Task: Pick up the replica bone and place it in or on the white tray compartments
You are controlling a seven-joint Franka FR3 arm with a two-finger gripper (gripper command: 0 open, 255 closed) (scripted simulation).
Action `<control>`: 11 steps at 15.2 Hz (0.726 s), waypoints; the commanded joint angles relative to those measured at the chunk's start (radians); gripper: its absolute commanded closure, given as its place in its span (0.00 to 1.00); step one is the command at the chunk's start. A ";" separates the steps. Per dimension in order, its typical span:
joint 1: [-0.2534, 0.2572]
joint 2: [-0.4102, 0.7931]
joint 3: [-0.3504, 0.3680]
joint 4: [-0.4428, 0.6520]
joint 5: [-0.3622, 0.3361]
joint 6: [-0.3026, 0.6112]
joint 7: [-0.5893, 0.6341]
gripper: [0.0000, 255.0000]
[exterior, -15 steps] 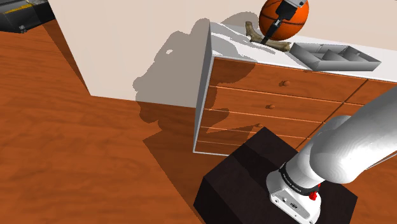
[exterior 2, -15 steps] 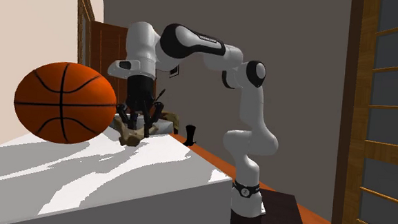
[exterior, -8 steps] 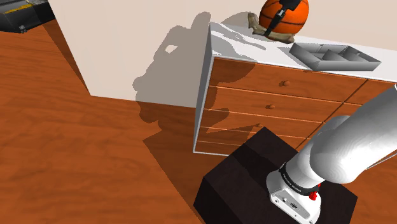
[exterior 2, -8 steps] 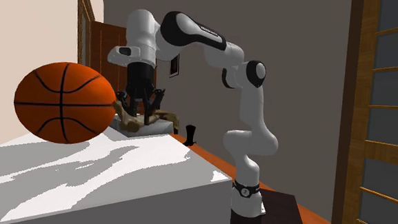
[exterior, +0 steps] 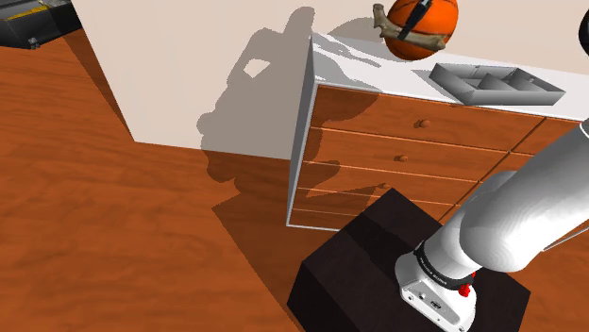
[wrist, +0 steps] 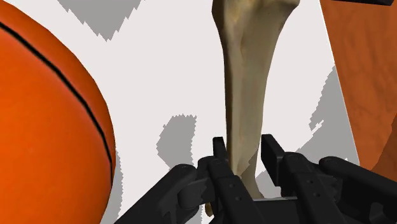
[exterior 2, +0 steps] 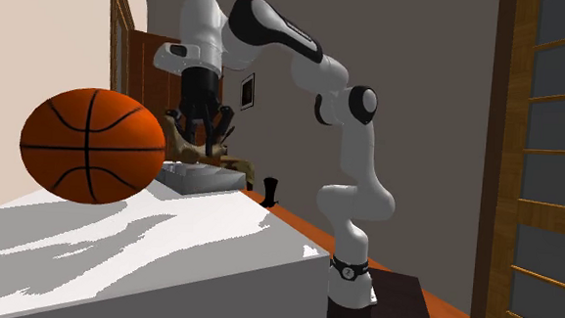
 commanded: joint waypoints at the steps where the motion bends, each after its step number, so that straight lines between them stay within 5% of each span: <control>1: 0.000 0.013 -0.004 0.042 0.008 -0.032 0.002 1.00; 11: -0.078 -0.014 -0.109 0.067 -0.011 -0.117 -0.168 1.00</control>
